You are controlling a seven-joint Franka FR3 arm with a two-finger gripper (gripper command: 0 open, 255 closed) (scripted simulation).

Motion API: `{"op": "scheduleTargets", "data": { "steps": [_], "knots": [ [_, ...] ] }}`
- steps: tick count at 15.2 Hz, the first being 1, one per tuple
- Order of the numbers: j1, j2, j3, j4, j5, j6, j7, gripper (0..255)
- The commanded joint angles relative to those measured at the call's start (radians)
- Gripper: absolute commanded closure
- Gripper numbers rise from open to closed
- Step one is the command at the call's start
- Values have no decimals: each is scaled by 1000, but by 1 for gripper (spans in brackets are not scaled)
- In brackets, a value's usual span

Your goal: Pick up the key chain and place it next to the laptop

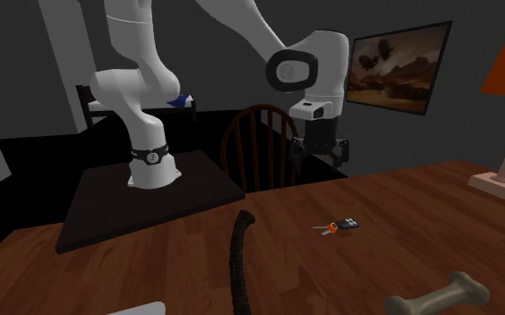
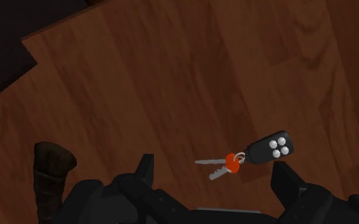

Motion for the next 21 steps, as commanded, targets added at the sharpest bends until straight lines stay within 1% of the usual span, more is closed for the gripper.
{"op": "scheduleTargets", "data": {
  "steps": [1, 5, 9, 16, 21],
  "knots": [
    [54, 89, -43, 76, -70, 1, 79, 0],
    [156, 250, -124, 243, -151, -16, 185, 0],
    [239, 401, -186, 426, -192, -47, 251, 0],
    [260, 472, -216, 446, -221, 3, 267, 0],
    [262, 478, -218, 448, -223, 7, 268, 0]
  ]
}}
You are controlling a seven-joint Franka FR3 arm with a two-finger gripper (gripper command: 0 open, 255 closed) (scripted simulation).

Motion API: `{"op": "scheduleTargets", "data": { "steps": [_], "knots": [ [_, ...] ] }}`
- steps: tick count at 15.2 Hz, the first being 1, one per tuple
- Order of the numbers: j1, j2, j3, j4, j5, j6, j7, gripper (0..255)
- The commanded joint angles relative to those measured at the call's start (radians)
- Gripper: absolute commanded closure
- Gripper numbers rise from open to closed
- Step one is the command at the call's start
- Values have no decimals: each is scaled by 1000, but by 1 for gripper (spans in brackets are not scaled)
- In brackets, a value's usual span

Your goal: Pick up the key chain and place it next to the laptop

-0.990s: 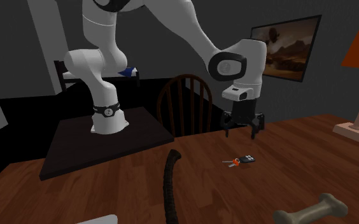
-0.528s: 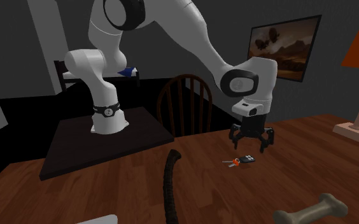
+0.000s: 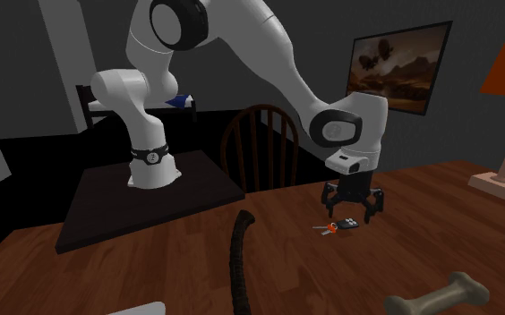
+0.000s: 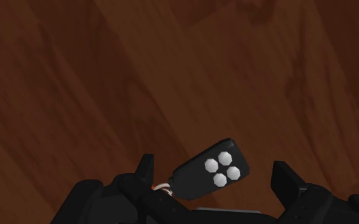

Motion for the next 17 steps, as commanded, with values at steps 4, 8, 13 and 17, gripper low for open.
{"op": "scheduleTargets", "data": {
  "steps": [4, 8, 13, 17],
  "knots": [
    [0, 0, 0, 0, 0, 0, 0, 255],
    [0, 0, 0, 0, 0, 0, 0, 255],
    [0, 1, 0, 1, 0, 0, 0, 255],
    [-12, -40, 17, -12, 16, -28, -9, 255]
  ]
}}
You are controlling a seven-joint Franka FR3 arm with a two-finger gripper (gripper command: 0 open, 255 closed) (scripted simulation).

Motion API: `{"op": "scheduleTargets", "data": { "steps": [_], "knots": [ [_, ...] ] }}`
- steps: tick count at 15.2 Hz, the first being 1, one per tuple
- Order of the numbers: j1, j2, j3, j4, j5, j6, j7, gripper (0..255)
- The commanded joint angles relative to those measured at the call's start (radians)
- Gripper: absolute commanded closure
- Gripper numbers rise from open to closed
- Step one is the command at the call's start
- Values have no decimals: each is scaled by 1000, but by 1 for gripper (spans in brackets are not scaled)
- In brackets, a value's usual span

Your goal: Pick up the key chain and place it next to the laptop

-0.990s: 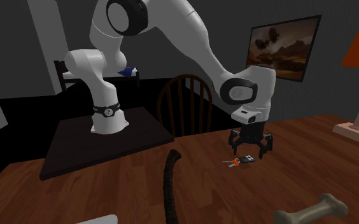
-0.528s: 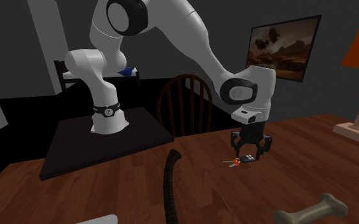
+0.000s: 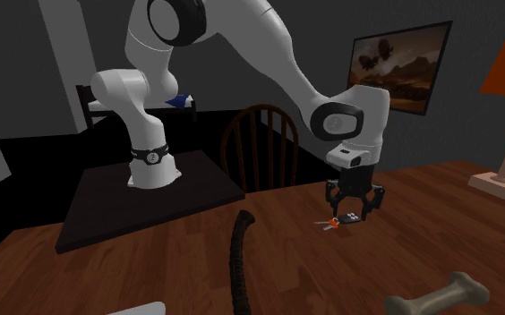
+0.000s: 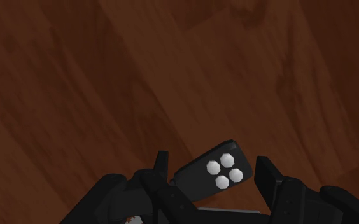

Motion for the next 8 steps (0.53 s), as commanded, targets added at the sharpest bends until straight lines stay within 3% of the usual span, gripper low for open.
{"op": "scheduleTargets", "data": {
  "steps": [1, 8],
  "knots": [
    [-7, -21, 8, -8, 8, -13, -5, 255],
    [-28, -88, 37, -19, 39, -67, -24, 255]
  ]
}}
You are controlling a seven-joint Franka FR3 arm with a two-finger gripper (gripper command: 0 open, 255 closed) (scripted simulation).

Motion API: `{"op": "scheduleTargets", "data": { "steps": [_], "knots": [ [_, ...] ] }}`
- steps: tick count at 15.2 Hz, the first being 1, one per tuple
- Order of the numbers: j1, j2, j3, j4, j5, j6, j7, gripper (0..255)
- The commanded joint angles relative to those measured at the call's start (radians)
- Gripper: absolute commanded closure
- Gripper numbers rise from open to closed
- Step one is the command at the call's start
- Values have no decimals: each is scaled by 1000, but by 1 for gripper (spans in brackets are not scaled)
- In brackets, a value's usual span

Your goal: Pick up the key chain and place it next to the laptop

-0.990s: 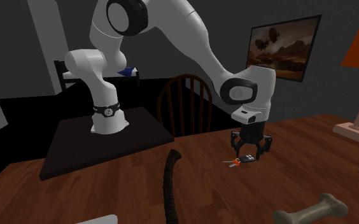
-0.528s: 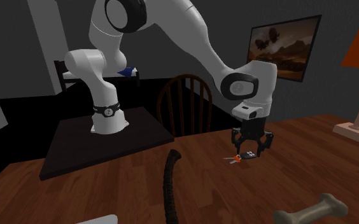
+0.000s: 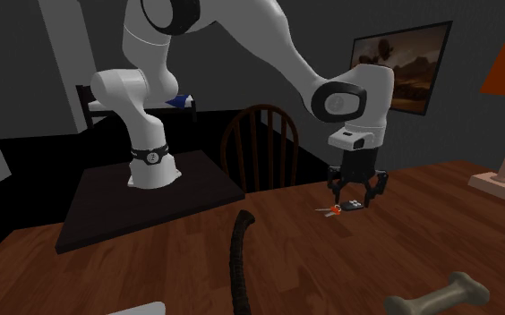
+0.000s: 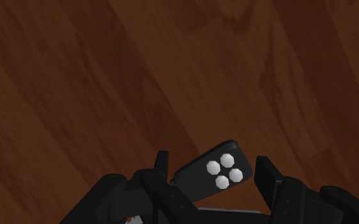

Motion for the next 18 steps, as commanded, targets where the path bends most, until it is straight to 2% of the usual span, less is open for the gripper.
{"op": "scheduleTargets", "data": {
  "steps": [1, 18],
  "knots": [
    [-6, -18, 8, -2, 9, -16, -6, 255],
    [-44, -154, 66, 22, 86, -168, -54, 255]
  ]
}}
